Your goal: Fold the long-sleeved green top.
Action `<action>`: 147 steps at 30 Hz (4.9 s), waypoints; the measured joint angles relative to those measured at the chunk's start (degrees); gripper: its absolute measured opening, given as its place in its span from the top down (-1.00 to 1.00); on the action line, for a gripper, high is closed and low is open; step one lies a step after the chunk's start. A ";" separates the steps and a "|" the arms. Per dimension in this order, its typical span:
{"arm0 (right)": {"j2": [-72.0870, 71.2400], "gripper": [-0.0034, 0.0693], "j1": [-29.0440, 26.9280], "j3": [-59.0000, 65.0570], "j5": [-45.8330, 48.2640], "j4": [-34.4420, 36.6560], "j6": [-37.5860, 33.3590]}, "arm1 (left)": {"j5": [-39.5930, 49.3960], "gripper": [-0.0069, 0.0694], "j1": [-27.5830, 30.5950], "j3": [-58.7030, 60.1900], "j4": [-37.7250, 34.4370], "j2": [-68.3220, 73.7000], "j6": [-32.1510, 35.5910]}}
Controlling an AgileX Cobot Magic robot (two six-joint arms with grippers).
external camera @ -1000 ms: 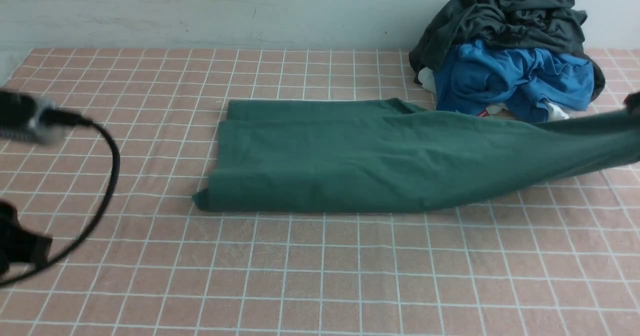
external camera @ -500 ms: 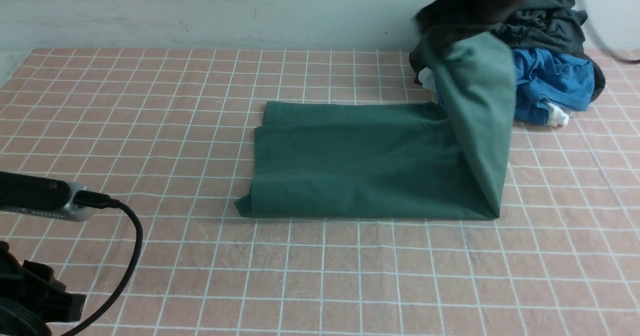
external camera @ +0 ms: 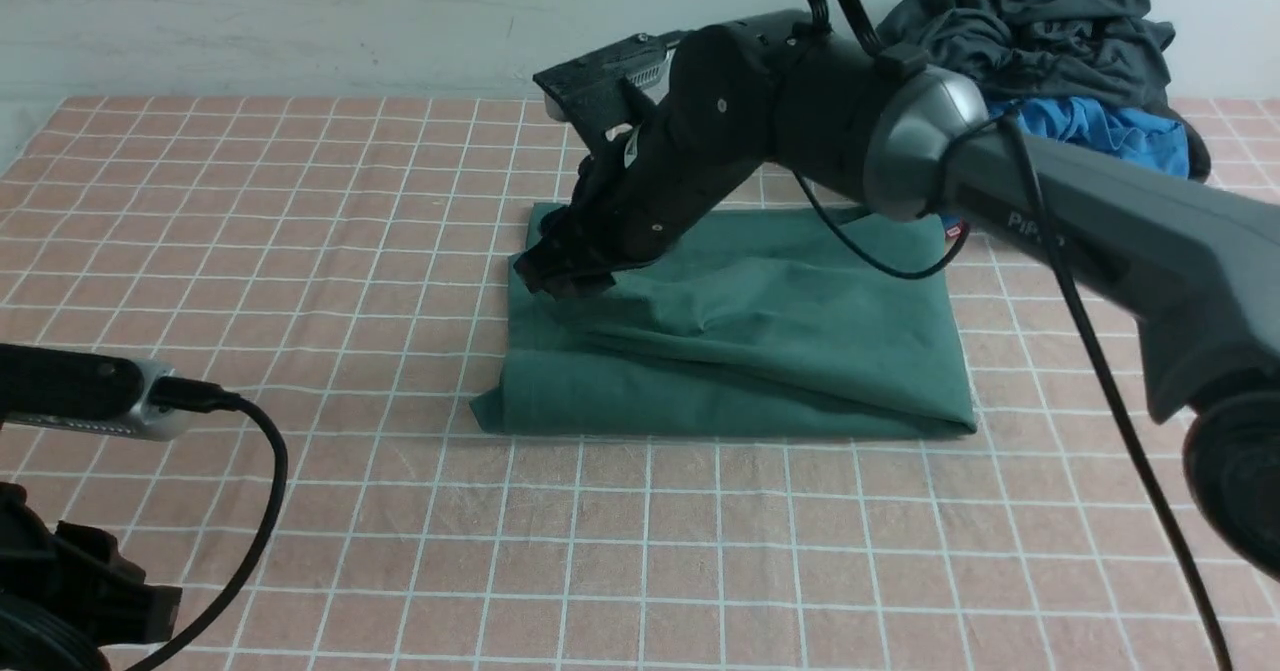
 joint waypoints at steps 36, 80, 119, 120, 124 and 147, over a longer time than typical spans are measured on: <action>-7.19 0.94 0.08 -1.84 -2.81 -5.83 0.01 | -18.61 0.80 0.00 14.39 -0.84 -30.95 0.00; -104.51 0.94 0.17 117.64 -64.83 -17.05 21.05 | -34.74 0.79 -6.48 23.37 -2.38 -48.17 15.37; -127.36 0.94 -37.61 119.16 -34.01 -5.27 5.53 | -34.68 0.79 -6.48 23.41 -2.32 -48.22 15.37; -127.36 0.94 -37.61 119.16 -34.01 -5.27 5.36 | -34.68 0.79 -6.48 23.41 -2.32 -48.22 15.37; -127.36 0.94 -37.61 119.14 -34.01 -5.27 4.61 | -34.68 0.79 -6.48 23.41 -2.32 -48.22 15.37; -127.39 0.93 -37.63 119.14 -33.90 -5.27 4.40 | -26.78 0.79 1.28 36.83 -4.00 -51.08 7.33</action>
